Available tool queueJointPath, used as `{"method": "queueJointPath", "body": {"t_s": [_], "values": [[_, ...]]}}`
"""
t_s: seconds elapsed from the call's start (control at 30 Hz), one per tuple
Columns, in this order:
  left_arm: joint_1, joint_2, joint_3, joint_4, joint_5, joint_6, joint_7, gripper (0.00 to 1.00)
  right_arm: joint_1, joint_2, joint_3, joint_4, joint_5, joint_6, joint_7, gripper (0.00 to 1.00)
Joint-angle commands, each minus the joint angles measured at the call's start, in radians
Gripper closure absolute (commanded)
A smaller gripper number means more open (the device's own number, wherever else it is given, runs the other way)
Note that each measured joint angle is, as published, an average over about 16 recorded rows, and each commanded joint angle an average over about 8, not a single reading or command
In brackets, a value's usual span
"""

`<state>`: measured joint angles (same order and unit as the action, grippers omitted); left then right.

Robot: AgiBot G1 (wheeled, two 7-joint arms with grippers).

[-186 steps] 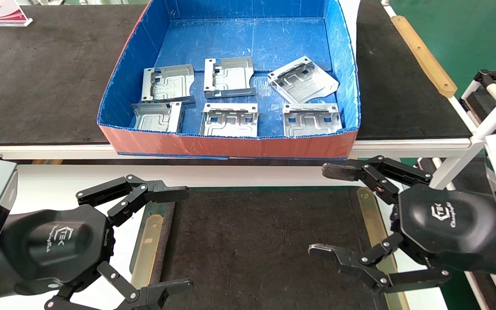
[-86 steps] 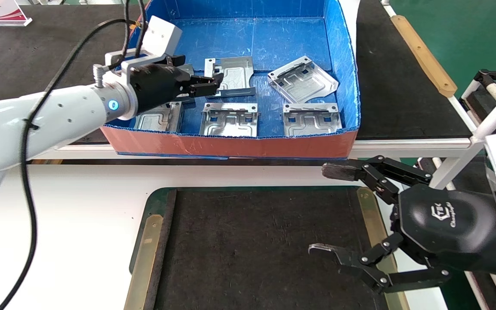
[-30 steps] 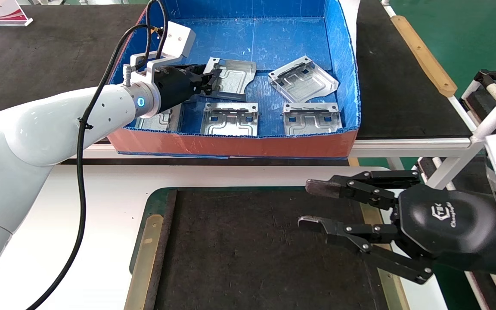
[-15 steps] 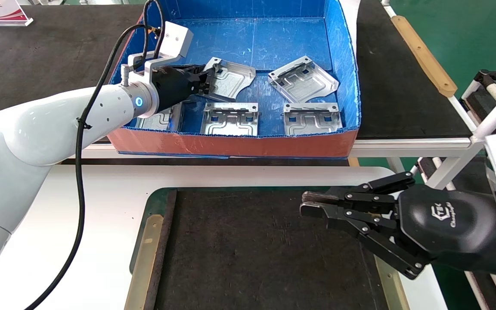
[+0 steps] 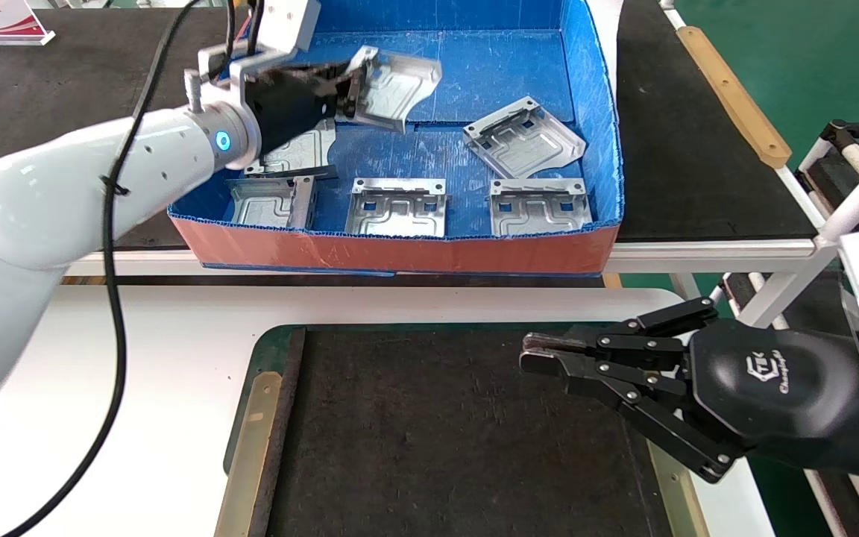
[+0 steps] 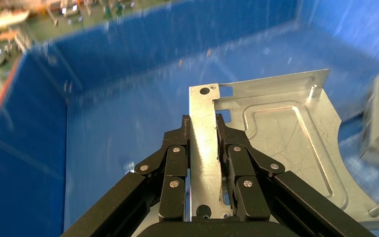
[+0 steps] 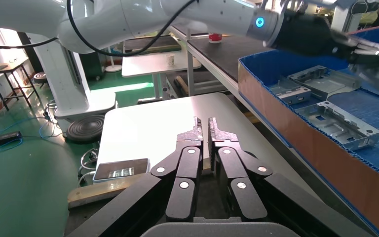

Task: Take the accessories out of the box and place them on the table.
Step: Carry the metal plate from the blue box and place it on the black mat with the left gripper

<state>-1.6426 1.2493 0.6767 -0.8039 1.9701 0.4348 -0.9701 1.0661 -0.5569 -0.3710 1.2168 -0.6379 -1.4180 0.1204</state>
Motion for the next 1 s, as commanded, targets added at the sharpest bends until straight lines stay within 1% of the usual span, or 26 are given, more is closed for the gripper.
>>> {"method": "queueJointPath", "body": {"t_s": [0.03,0.23,0.5,0.8,1.0], "values": [[-0.004,-0.006,-0.001,-0.013,-0.024,0.000,0.023,1.00,0.000,0.000,0.000,0.000,0.000,0.000,0.000,0.00],[-0.006,-0.064,-0.007,-0.090,-0.150,0.077,0.159,1.00,0.000,0.000,0.000,0.000,0.000,0.000,0.000,0.00],[-0.015,-0.144,-0.032,-0.157,-0.310,0.218,0.357,1.00,0.000,0.000,0.000,0.000,0.000,0.000,0.000,0.00],[-0.009,-0.232,-0.075,-0.233,-0.500,0.437,0.627,1.00,0.000,0.000,0.000,0.000,0.000,0.000,0.000,0.00],[0.000,-0.267,-0.122,-0.217,-0.655,0.608,0.819,1.00,0.000,0.000,0.000,0.000,0.000,0.000,0.000,0.00]]}}
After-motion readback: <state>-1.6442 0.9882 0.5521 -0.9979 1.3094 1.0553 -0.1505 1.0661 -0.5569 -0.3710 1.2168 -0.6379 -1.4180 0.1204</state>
